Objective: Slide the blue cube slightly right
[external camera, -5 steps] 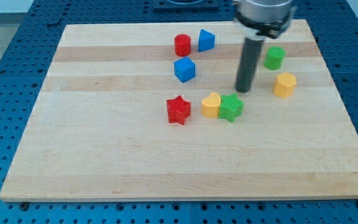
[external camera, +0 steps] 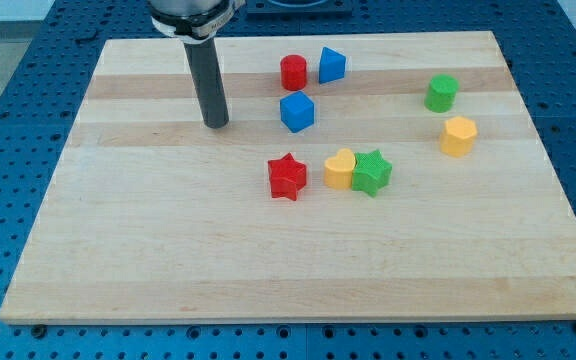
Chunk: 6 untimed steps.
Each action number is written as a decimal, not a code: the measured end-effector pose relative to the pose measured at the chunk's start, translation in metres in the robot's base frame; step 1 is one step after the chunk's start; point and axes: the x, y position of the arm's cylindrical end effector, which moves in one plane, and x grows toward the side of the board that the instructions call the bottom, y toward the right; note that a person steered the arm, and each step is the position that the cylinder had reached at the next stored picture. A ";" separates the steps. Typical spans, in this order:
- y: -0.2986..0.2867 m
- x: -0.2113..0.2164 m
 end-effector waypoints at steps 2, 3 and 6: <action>0.057 -0.002; 0.096 -0.002; 0.174 -0.018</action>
